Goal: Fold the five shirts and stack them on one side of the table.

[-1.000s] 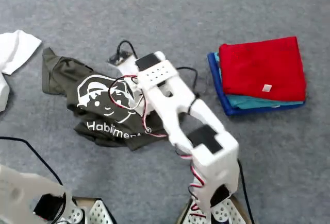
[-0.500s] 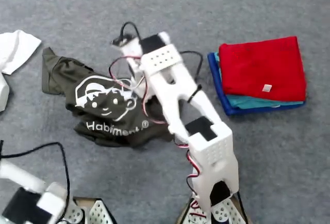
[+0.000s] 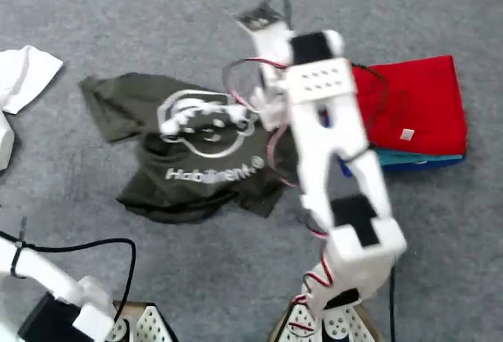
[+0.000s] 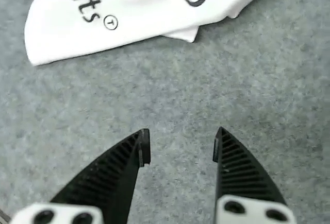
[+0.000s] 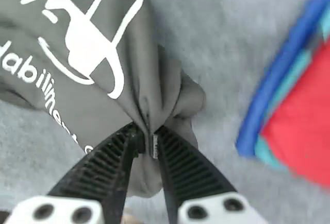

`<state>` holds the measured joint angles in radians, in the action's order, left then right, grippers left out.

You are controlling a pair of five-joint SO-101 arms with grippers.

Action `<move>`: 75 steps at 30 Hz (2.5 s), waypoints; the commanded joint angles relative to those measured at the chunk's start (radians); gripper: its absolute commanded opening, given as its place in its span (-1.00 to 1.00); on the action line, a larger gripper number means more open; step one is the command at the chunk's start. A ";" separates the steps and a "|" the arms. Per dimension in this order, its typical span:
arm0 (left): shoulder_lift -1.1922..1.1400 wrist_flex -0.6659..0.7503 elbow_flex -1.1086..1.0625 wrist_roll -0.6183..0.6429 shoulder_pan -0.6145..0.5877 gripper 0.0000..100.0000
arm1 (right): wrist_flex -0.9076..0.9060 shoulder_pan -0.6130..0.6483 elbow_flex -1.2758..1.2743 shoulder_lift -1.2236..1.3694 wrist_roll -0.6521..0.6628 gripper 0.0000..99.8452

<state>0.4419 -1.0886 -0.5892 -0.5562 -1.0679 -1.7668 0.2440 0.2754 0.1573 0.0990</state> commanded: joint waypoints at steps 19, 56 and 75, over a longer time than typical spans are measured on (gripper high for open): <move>0.033 -0.229 -0.114 0.155 0.548 -0.59 | 0.362 -0.176 -0.469 -0.369 0.334 -0.46; 0.030 0.035 -0.358 0.476 1.065 -0.59 | 0.807 0.111 0.225 0.605 0.052 -0.62; -0.013 0.242 -0.443 0.655 1.125 -0.82 | 0.789 0.119 0.228 0.608 0.054 -0.62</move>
<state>0.4419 -0.8769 -1.0740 0.0760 0.0752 -0.9720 0.3437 0.4503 0.7756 0.1573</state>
